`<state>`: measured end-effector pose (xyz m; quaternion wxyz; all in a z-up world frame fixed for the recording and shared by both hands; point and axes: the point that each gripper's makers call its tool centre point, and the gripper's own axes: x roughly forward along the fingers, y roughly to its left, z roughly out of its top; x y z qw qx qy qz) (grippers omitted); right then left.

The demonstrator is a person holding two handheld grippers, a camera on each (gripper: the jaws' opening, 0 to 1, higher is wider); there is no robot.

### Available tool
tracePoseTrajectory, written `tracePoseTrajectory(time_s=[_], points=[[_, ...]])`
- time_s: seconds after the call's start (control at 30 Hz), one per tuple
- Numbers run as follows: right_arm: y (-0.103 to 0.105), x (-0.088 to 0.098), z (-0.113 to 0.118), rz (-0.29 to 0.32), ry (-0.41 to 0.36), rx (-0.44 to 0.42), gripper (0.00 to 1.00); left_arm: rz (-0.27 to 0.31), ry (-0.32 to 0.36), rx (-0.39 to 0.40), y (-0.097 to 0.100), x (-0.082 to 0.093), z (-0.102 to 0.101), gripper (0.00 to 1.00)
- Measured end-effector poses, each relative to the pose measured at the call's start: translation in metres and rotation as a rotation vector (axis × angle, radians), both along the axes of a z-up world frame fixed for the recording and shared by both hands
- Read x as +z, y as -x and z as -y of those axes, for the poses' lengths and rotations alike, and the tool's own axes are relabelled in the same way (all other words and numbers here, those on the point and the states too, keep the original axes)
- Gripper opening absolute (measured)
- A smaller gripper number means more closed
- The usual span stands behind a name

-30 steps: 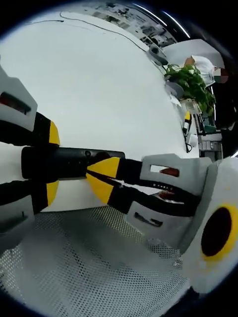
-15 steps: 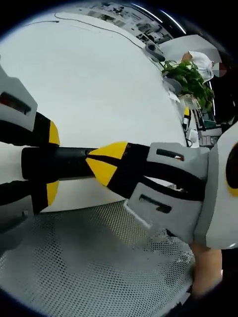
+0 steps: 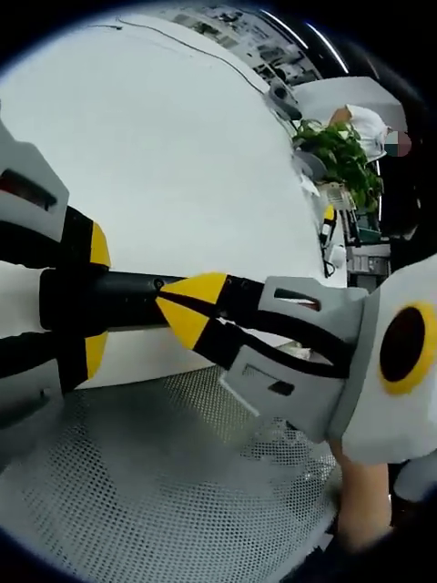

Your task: Press the specified remote control buttons in sequence, fully releasing each button before pressing the next.

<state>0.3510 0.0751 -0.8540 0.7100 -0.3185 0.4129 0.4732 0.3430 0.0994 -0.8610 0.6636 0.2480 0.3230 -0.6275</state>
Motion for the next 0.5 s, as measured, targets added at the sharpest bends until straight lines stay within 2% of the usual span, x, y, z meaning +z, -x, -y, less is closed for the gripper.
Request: tracePoseTrajectory(time_s=[0.07,0.13,0.17,0.2,0.27,0.33,0.4,0.5], points=[[0.0004,0.0002,-0.0002,0.0,0.002,0.019,0.0,-0.001,0.006,0.004,0.0005,0.0,0.0003,0.24],[0.0008,0.0,-0.0005,0.01,0.015,0.046,0.0,0.024,0.005,0.003,0.0023,-0.0004,0.0015,0.24],[0.0002,0.0001,-0.0003,0.005,0.011,0.038,0.0,0.033,-0.003,-0.007,0.002,-0.0005,0.0019,0.24],[0.0006,0.0002,-0.0003,-0.035,-0.022,-0.017,0.0,0.032,-0.008,-0.011,0.0016,-0.0005,0.002,0.24],[-0.001,0.0006,0.001,-0.084,-0.064,-0.072,0.0,0.034,-0.016,-0.016,0.0013,-0.0005,0.0021,0.24],[-0.0024,0.001,0.0026,-0.091,-0.08,-0.057,0.0,0.042,-0.02,-0.017,0.0015,-0.0008,0.0021,0.24],[-0.0056,0.0013,0.0045,-0.091,-0.088,-0.077,0.0,0.048,-0.025,-0.023,0.0014,-0.0009,0.0022,0.24],[-0.009,-0.0006,0.0091,-0.105,-0.067,-0.08,0.0,0.051,-0.035,-0.027,0.0011,-0.0011,0.0023,0.24]])
